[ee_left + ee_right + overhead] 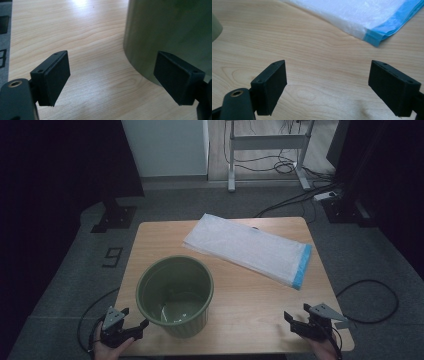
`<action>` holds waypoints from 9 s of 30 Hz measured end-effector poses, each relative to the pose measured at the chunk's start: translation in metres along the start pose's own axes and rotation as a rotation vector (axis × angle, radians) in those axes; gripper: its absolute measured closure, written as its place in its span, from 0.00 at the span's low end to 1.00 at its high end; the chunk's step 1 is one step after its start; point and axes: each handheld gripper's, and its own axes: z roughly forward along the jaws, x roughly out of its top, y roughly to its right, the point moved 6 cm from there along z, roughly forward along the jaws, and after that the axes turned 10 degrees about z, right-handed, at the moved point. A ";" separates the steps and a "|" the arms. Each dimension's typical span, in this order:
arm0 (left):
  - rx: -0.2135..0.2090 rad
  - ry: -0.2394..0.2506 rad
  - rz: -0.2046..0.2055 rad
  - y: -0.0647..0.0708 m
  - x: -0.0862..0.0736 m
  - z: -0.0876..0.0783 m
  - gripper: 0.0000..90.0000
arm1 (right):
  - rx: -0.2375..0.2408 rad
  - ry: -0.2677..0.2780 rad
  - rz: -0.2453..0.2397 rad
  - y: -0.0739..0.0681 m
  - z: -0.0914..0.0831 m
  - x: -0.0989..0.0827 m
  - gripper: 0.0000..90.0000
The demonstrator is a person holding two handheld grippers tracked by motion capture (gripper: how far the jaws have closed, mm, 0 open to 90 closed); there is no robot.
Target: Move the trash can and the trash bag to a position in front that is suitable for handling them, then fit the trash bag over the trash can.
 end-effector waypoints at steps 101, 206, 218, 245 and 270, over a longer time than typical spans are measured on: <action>-0.213 0.018 0.145 0.039 0.015 0.054 0.16 | -0.140 -0.187 -0.066 0.017 0.138 0.067 0.50; -0.148 -0.064 0.103 0.036 0.005 0.064 0.19 | 0.177 0.295 0.099 -0.047 0.021 0.150 0.99; -0.148 -0.058 0.093 0.034 0.005 0.062 0.19 | 0.196 0.432 0.050 -0.062 -0.037 0.191 0.99; -0.154 -0.065 0.098 0.035 0.005 0.062 0.19 | 0.266 0.598 -0.118 -0.142 -0.123 0.281 0.99; -0.162 -0.071 0.094 0.034 0.002 0.063 0.20 | 0.296 0.434 -0.264 -0.208 -0.041 0.220 0.99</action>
